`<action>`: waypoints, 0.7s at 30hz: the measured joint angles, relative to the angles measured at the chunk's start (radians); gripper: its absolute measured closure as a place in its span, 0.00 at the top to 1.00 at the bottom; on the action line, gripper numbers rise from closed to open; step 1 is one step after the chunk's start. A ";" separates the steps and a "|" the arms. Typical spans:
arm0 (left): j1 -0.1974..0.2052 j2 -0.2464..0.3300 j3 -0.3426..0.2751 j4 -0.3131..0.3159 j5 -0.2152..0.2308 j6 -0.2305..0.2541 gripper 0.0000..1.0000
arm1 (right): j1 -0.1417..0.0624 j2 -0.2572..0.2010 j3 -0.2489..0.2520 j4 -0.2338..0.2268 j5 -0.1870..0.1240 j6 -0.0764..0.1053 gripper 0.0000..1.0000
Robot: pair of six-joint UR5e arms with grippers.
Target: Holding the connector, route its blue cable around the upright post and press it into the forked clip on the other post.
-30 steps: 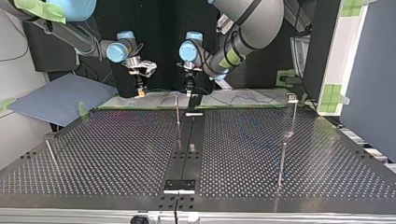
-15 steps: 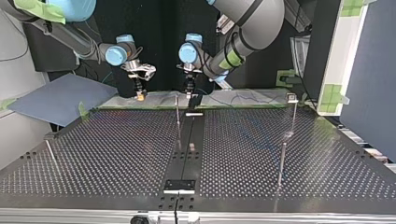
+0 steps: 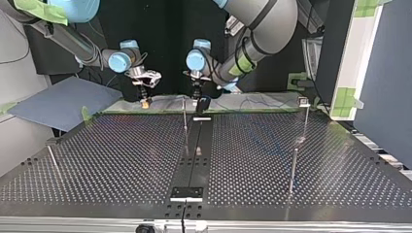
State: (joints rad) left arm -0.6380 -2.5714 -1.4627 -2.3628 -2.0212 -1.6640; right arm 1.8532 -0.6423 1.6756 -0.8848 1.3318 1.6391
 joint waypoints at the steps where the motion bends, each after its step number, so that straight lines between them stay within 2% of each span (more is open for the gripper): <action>1: 0.002 0.000 0.005 -0.006 0.005 0.000 0.02 | 0.000 0.000 -0.004 0.001 0.000 0.000 0.00; 13: 0.027 0.000 0.039 -0.043 0.038 -0.006 0.05 | -0.004 0.002 -0.047 0.030 -0.001 -0.004 0.00; 15: 0.031 0.000 0.041 -0.045 0.038 -0.006 0.12 | -0.005 0.002 -0.050 0.031 -0.001 -0.006 0.00; 16: 0.034 0.000 0.042 -0.046 0.037 -0.006 0.12 | -0.009 0.002 -0.051 0.032 0.001 -0.007 0.00; 17: 0.035 0.000 0.043 -0.046 0.038 -0.006 0.16 | -0.009 0.002 -0.051 0.032 0.001 -0.008 0.00; 18: 0.035 0.000 0.043 -0.047 0.038 -0.007 0.25 | -0.009 0.002 -0.051 0.033 0.000 -0.009 0.00; 19: 0.036 0.000 0.043 -0.047 0.038 -0.007 0.25 | -0.009 0.003 -0.051 0.034 0.000 -0.010 0.00; 21: 0.036 0.000 0.043 -0.049 0.039 -0.007 0.45 | -0.008 0.003 -0.051 0.034 0.000 -0.011 0.00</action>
State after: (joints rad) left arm -0.6024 -2.5713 -1.4199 -2.4116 -1.9826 -1.6714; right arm 1.8452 -0.6395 1.6242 -0.8506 1.3317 1.6277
